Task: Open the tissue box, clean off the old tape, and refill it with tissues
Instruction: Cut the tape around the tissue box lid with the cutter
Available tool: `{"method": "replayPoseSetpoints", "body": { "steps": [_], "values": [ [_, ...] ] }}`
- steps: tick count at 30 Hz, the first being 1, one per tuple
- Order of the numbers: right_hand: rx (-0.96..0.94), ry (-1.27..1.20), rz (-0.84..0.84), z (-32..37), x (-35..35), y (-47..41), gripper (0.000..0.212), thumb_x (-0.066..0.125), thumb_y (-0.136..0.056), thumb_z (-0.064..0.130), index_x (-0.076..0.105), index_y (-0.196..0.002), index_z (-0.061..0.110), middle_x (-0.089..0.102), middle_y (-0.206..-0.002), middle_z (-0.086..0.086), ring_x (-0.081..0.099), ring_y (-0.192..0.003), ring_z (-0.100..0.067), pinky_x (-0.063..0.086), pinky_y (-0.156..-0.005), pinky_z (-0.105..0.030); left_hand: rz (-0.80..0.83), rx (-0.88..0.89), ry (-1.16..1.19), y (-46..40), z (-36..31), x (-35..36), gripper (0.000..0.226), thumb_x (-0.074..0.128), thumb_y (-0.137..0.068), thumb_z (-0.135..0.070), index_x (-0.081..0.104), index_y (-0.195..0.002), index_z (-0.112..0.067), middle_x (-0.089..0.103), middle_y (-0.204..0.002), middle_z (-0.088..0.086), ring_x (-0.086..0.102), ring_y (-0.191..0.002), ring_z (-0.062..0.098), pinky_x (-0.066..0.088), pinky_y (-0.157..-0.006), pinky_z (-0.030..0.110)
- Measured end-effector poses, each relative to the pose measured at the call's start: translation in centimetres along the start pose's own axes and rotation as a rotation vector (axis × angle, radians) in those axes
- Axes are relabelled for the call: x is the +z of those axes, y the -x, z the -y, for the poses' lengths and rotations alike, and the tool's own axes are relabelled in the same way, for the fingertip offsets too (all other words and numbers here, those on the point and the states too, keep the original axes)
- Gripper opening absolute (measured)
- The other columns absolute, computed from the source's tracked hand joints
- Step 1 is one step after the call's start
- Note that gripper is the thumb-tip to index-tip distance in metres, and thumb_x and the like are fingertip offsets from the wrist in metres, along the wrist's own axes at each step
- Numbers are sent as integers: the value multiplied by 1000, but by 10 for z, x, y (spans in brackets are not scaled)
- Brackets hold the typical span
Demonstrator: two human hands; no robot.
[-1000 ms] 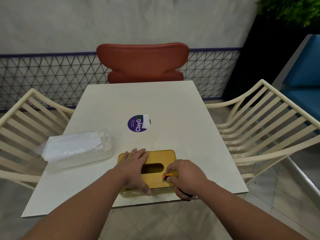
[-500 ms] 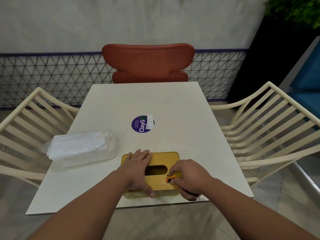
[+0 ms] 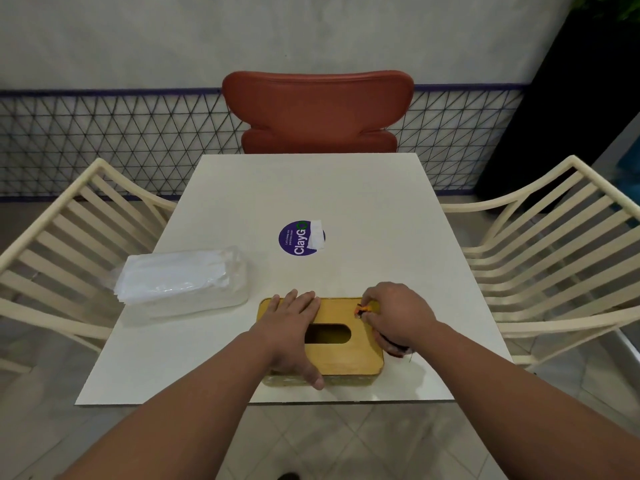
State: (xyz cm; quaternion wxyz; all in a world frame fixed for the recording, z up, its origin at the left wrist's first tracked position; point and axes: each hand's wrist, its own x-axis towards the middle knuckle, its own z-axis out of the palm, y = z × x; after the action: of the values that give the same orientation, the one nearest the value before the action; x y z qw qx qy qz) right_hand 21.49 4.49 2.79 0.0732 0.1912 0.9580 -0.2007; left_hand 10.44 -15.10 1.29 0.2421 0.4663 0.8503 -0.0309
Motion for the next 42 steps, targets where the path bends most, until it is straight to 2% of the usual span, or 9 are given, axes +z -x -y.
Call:
{"method": "replayPoseSetpoints", "body": {
  "steps": [4, 7, 10, 14, 19, 30, 34, 39, 42],
  "values": [
    [-95, 12, 117, 4, 0, -1, 22, 65, -88, 38, 66, -110, 32, 60, -112, 7, 53, -105, -14, 47, -86, -30, -11, 6, -6, 0, 1, 1, 141, 73, -50, -76, -11, -151, -26, -13, -160, -6, -18, -145, 21, -5, -118, 49],
    [12, 10, 12, 1, -3, -9, 23, 62, -91, 38, 65, -112, 30, 60, -114, 5, 54, -106, -16, 47, -84, -29, -18, 7, 3, 1, 1, 2, 141, 73, -49, -76, -10, -151, -26, -13, -160, -6, -18, -145, 20, -6, -118, 48],
    [-21, 100, -35, 17, 4, -19, 25, 60, -92, 39, 64, -115, 30, 61, -113, 3, 55, -103, -17, 47, -81, -30, -25, 8, 3, 1, 1, 2, 141, 74, -49, -76, -9, -152, -25, -12, -160, -6, -18, -145, 21, -6, -118, 49],
    [-118, 118, -31, 40, 17, -23, 28, 59, -92, 40, 63, -118, 30, 60, -112, 4, 56, -102, -17, 48, -80, -30, -27, 12, 1, 1, 0, 1, 141, 74, -48, -75, -8, -152, -24, -11, -160, -5, -17, -146, 21, -6, -118, 48],
    [18, 81, -57, 18, 8, -21, 24, 57, -94, 38, 62, -116, 30, 60, -114, 4, 56, -103, -17, 46, -78, -29, -26, 11, -9, 2, 0, 1, 142, 73, -49, -76, -9, -152, -24, -12, -160, -5, -17, -146, 21, -4, -119, 49],
    [-4, 9, -5, 17, 15, 38, 24, 59, -93, 38, 63, -116, 32, 58, -118, 7, 55, -105, -15, 44, -79, -27, 4, 16, -36, 0, 1, 0, 141, 69, -50, -79, -12, -151, -24, -14, -160, -4, -17, -146, 22, -5, -118, 49],
    [-14, 5, 44, 17, 13, 52, 23, 61, -91, 37, 64, -113, 32, 60, -115, 7, 56, -101, -15, 46, -78, -28, 9, 14, -49, 1, 1, 0, 141, 69, -50, -80, -12, -151, -24, -13, -160, -4, -16, -146, 22, -4, -118, 49],
    [-29, -18, 200, 19, 4, 58, 20, 69, -86, 39, 67, -105, 32, 57, -100, 6, 53, -87, -12, 39, -62, -23, 4, 12, -52, 1, 1, -1, 141, 68, -49, -82, -11, -151, -24, -12, -160, -3, -15, -146, 22, -4, -119, 49],
    [-37, -69, 276, 21, -7, 51, 20, 73, -82, 38, 69, -100, 31, 57, -97, 6, 52, -88, -12, 40, -64, -23, -8, 14, -55, 2, 2, 1, 139, 67, -51, -82, -9, -152, -23, -14, -160, -3, -16, -146, 22, -4, -119, 48]
  ]
}}
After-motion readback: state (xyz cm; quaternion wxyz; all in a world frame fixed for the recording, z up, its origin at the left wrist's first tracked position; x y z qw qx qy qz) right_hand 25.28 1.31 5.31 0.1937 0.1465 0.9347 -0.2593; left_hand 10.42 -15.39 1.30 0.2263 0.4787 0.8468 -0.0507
